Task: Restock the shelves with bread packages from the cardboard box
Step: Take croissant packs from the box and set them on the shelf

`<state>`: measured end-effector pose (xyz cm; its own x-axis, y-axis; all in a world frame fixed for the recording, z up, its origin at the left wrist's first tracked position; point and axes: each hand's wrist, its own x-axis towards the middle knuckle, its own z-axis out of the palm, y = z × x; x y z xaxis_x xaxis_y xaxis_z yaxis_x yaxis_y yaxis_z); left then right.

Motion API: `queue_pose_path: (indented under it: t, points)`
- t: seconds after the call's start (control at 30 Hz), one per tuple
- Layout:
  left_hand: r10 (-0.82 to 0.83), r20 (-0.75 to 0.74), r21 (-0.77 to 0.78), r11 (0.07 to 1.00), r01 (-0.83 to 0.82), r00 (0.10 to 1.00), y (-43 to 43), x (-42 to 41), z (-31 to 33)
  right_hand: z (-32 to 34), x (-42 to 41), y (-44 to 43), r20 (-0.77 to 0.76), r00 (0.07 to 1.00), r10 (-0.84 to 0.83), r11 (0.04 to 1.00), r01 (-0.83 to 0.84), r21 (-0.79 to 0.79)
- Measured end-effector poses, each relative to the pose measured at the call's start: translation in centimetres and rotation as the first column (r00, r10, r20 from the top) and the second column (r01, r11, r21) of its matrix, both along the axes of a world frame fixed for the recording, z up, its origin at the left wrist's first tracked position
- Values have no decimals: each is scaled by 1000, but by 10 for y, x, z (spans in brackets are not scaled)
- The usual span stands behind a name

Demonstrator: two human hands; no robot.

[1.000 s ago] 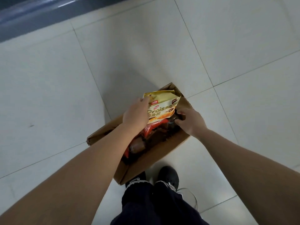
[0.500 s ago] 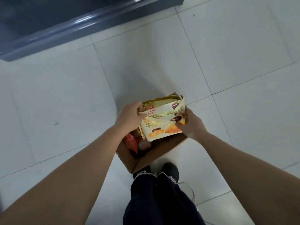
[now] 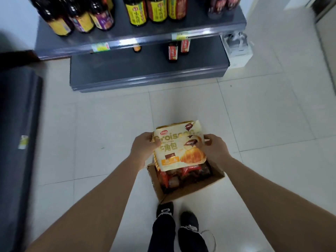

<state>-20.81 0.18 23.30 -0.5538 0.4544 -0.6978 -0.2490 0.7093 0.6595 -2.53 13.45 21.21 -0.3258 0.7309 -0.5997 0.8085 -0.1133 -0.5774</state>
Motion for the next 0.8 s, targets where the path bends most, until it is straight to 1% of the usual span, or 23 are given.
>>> queue_pose_path:
  t: [0.07,0.17,0.23,0.3,0.4,0.5,0.67,0.8]
  points:
    - [62,64,85,994,-67,996,-12,-4,22,25,-16,-4,-22,1000,19,1000,-18,17]
    - [101,85,187,976,-115,991,-32,-10,56,57,-38,-12,-87,995,40,999,-37,37]
    - [97,36,205,973,-103,995,-49,-12,76,80,-53,-18,-125,988,87,995,-80,62]
    - [182,-6,201,963,-177,983,-69,-14,95,102,-68,-26,-164,977,135,990,-125,69]
    - [363,-60,161,923,-350,930,-102,-21,120,135,-93,-45,-217,951,219,975,-202,97]
    - [470,-75,177,874,-452,880,-140,-28,149,167,-121,-73,-235,912,336,939,-306,154]
    - [613,-147,302,775,-555,777,-213,-47,202,221,-174,-138,-286,807,518,852,-454,261]
    - [716,-194,375,686,-623,671,-286,-67,247,263,-225,-203,-328,689,646,762,-560,325]
